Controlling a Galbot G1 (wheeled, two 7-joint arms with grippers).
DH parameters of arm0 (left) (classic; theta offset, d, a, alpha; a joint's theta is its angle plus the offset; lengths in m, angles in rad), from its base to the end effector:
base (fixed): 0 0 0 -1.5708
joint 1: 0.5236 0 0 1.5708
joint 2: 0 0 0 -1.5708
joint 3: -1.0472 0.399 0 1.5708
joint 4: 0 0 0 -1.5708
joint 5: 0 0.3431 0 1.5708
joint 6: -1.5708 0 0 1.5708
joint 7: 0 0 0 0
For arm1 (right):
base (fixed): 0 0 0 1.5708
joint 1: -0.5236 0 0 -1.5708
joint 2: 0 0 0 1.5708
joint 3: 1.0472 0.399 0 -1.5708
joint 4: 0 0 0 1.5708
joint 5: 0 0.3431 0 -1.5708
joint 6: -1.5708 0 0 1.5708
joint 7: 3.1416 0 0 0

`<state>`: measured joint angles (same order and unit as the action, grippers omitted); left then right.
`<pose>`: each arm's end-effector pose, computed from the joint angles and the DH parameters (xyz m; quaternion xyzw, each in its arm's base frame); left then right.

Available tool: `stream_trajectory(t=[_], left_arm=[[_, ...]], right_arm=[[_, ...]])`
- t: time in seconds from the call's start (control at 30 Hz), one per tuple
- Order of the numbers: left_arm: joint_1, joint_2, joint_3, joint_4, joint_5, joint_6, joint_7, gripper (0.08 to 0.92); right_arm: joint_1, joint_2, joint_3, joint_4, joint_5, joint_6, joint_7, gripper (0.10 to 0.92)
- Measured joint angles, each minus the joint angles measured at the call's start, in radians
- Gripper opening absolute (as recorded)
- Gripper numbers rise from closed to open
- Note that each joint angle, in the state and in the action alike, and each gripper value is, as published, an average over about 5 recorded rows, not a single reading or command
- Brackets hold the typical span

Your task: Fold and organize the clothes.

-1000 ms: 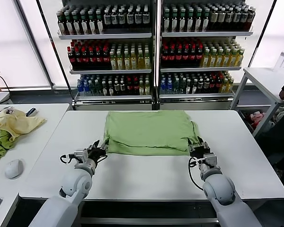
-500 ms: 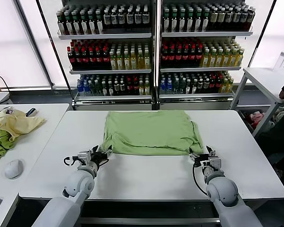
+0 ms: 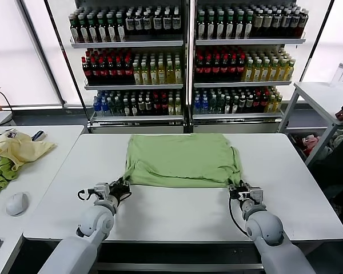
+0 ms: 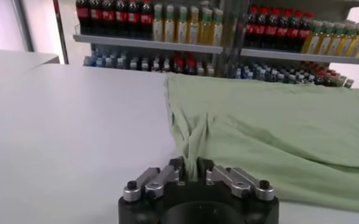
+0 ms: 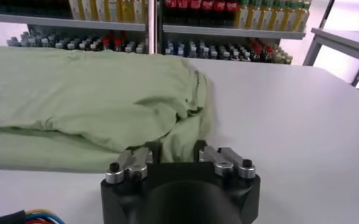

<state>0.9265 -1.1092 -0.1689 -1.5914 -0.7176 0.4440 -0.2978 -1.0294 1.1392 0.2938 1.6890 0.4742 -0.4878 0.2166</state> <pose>0.3680 0.0679 -0.3623 -0.0390 -0.9653 0.0427 0.2547 0.3381 -0.0795 -0.3522 0.0264 -0.9732 0.0298 0.2263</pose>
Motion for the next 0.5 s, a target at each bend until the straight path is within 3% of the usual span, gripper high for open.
stream_trajectory(t=[0.07, 0.17, 0.5], left_arm=[[0.004, 0.003, -0.003, -0.004, -0.012, 0.000, 0.003, 0.127], [0.012, 0.009, -0.009, -0.014, -0.029, 0.000, 0.004, 0.103], [0.124, 0.052, -0.059, -0.139, -0.041, 0.012, -0.016, 0.103]], right_arm=[[-0.012, -0.005, 0.005, 0.011, 0.003, 0.001, 0.000, 0.185], [-0.036, -0.012, 0.015, 0.034, 0.005, 0.001, 0.001, 0.151], [-0.198, -0.024, 0.087, 0.196, -0.013, -0.003, 0.003, 0.146]])
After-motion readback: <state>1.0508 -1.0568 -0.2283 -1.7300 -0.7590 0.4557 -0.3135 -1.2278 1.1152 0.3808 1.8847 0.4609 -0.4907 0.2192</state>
